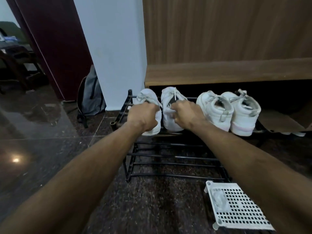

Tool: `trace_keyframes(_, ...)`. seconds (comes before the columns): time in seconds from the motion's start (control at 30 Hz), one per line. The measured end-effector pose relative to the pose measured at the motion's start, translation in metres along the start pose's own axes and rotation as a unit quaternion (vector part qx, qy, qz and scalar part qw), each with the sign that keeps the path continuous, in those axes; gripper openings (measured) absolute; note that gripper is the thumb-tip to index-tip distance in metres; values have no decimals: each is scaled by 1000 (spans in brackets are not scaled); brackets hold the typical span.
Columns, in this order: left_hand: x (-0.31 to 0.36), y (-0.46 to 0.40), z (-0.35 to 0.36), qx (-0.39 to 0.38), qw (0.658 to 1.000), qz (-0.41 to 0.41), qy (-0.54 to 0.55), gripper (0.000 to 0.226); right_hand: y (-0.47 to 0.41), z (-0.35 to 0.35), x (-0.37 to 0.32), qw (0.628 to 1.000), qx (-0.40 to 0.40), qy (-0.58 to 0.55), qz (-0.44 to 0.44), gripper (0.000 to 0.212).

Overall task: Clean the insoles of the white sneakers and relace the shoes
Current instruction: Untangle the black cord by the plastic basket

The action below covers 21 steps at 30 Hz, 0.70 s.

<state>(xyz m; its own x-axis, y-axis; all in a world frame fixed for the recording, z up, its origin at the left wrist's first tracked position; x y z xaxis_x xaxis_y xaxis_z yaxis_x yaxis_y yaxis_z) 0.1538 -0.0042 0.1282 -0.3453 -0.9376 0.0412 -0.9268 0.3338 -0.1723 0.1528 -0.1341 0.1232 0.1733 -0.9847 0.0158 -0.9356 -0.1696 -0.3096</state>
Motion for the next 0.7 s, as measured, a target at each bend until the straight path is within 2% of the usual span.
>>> trace_keyframes(0.13, -5, -4, 4, -1, 1000, 2, 21, 48, -5, 5, 2, 999, -24, -18, -18, 11)
trace_keyframes(0.17, -7, -2, 7, -7, 1000, -4, 29, 46, -2, 8, 3, 999, -34, -21, -21, 15)
trace_keyframes(0.2, -9, 0, 8, -4, 999, -7, 37, 46, 2, 10, 5, 999, -42, -25, -22, 28)
trace_keyframes(0.27, -9, 8, 12, 20, 999, -2, 44, 54, 16, 10, 6, 999, -27, -43, -14, 50)
trace_keyframes(0.3, -8, 14, 14, 36, 998, 5, 48, 60, 26, 8, 5, 999, 0, -52, -13, 55)
trace_keyframes(0.4, 0, 44, 21, 111, 992, 20, 55, 71, 64, 4, 6, 996, 78, -42, -28, 56)
trace_keyframes(0.5, 11, 85, 36, 150, 986, 14, 73, 69, 108, 19, 12, 997, 49, -47, -35, 50)
trace_keyframes(0.57, 24, 113, 56, 127, 985, 9, 115, 66, 141, 36, 19, 997, 4, -73, -13, 46)
trace_keyframes(0.7, 59, 174, 121, -31, 983, -20, 179, 58, 221, 83, 31, 984, -113, -115, 69, 36)
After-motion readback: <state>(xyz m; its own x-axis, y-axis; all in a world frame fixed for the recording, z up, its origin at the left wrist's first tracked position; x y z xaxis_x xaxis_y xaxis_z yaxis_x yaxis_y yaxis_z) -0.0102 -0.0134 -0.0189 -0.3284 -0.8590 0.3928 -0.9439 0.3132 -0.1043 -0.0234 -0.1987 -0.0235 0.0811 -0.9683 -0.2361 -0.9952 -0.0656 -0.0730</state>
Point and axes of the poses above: each hand's wrist, its own y-axis away from the middle knuckle, its own z-axis out of the palm, x = y × z, the point moved 7 cm from there along -y, towards the middle knuckle, and after that the axes turned 6 degrees about y, right-handed, at the moved point
